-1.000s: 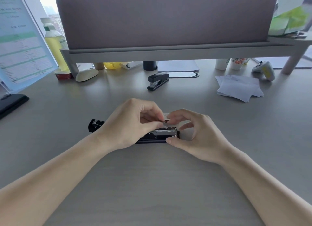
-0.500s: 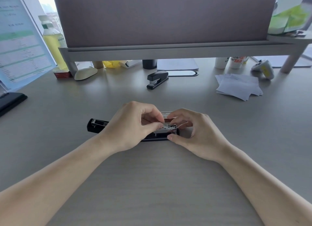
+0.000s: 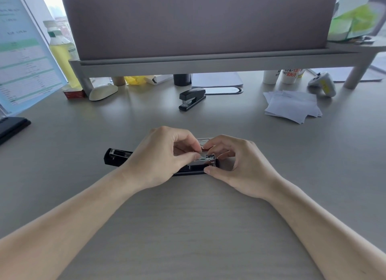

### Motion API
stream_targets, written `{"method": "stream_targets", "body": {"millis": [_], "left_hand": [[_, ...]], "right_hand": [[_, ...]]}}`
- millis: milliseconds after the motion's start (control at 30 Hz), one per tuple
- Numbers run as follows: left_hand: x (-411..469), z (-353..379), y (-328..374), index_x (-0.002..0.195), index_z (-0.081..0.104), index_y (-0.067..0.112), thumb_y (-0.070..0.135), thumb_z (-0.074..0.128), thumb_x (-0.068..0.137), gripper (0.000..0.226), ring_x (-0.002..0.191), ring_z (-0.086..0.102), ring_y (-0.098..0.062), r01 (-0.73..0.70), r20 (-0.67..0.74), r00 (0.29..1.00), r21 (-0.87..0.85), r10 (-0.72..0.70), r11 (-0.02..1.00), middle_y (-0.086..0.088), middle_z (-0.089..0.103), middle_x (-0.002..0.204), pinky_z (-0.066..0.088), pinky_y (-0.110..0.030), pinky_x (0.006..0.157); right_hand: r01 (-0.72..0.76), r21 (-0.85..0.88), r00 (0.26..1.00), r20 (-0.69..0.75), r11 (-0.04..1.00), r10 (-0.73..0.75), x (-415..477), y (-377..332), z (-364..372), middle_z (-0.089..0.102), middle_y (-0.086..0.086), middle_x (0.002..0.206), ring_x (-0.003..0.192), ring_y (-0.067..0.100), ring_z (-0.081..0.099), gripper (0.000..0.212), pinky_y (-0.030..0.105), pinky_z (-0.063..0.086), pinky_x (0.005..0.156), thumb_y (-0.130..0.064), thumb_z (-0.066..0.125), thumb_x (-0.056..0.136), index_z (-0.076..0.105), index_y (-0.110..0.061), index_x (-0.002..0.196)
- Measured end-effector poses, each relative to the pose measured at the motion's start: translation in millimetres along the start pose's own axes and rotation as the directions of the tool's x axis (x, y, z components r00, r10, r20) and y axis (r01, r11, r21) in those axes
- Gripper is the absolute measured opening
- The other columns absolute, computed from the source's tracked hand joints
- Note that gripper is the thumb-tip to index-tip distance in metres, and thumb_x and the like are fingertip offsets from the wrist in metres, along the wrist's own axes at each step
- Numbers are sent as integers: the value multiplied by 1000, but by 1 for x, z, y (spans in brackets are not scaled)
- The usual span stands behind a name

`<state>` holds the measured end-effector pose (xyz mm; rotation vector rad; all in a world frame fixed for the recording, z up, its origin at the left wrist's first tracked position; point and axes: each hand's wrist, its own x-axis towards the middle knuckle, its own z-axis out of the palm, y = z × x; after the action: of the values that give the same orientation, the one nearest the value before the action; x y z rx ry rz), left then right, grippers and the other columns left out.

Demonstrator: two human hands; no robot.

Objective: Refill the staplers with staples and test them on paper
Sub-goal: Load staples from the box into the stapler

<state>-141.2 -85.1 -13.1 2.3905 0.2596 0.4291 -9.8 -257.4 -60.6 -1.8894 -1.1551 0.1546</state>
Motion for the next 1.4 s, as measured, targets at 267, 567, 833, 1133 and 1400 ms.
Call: {"method": "stream_targets", "body": {"millis": [267,567,833,1133,1400], "left_hand": [[-3,1,4,87,79,26,17,83,86,10,80,73,2,-27,-2,1000,43,27,999,14,78,81,51,-7,72],[-6,1,3,89,79,25,15,81,88,11,83,73,6,-44,-21,999,50,45,998,17,78,83,49,-4,73],[-8,0,1,89,79,27,17,81,87,10,82,74,5,-45,-24,999,47,46,998,16,79,83,51,-6,74],[-8,1,3,89,79,28,19,82,86,10,84,73,8,-48,-21,999,72,50,996,18,78,84,51,-6,75],[-9,0,1,86,78,29,19,83,86,11,82,74,6,-41,-31,999,51,42,998,16,79,84,55,-14,68]], "right_hand": [[1,-18,1000,2,1000,-1,0,0,0,79,-16,99,98,0,73,34,14,54,90,-23,88,81,75,-31,112],[-9,-9,1000,2,1000,9,0,1,0,78,-18,98,97,-6,70,31,4,48,85,-21,89,81,77,-26,110],[-7,-12,1000,1,1000,7,0,1,0,79,-17,98,98,-5,72,32,6,51,87,-21,89,81,77,-26,110],[-6,-10,1000,5,1000,7,-1,2,0,78,-19,99,97,-5,72,32,8,52,89,-22,89,81,78,-26,111],[-17,-3,1000,5,1000,17,0,1,0,77,-19,97,97,-7,70,32,4,49,85,-22,90,81,78,-25,110]]}}
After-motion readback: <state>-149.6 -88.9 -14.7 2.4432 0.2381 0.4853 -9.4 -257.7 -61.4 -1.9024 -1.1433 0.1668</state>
